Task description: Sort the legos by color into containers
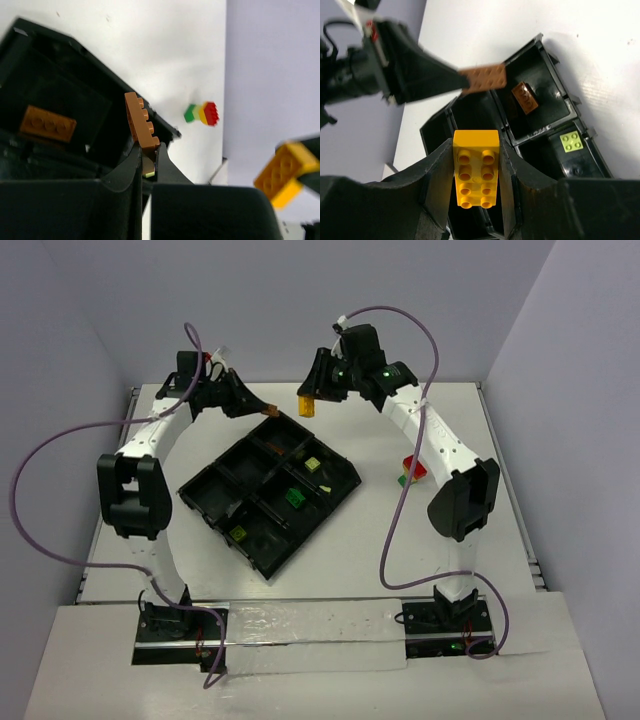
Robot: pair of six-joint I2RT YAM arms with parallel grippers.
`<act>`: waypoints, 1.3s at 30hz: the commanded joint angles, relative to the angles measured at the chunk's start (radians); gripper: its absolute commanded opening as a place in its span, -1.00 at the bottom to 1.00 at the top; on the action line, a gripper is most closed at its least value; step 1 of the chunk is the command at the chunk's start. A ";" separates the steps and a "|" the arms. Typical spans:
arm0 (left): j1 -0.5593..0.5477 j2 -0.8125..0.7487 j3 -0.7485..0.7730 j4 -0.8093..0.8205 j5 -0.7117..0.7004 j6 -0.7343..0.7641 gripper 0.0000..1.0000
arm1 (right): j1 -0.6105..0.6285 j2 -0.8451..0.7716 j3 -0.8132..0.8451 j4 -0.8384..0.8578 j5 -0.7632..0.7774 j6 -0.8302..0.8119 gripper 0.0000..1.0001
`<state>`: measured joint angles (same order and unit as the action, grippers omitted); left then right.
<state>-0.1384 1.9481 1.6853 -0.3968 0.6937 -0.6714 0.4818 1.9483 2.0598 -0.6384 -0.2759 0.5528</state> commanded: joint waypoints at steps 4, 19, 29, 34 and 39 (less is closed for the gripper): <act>-0.053 0.092 0.099 -0.056 -0.138 0.012 -1.00 | 0.001 -0.090 -0.045 -0.001 0.054 -0.026 -1.00; -0.096 0.116 0.097 -0.114 -0.154 0.072 0.99 | 0.004 -0.079 -0.064 -0.012 0.049 -0.043 -1.00; 0.064 -0.149 0.037 -0.266 -0.371 0.098 0.99 | 0.124 0.037 0.005 -0.035 0.077 -0.076 -1.00; 0.135 -0.316 -0.087 -0.258 -0.529 0.052 0.99 | 0.195 0.116 0.029 0.038 0.110 -0.057 -1.00; 0.135 -0.381 -0.140 -0.257 -0.553 0.027 0.99 | 0.222 0.208 0.080 0.098 0.093 -0.024 -1.00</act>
<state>0.0185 1.5974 1.5874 -0.6428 0.1945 -0.6188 0.6919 2.1053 2.0562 -0.6279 -0.1950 0.5075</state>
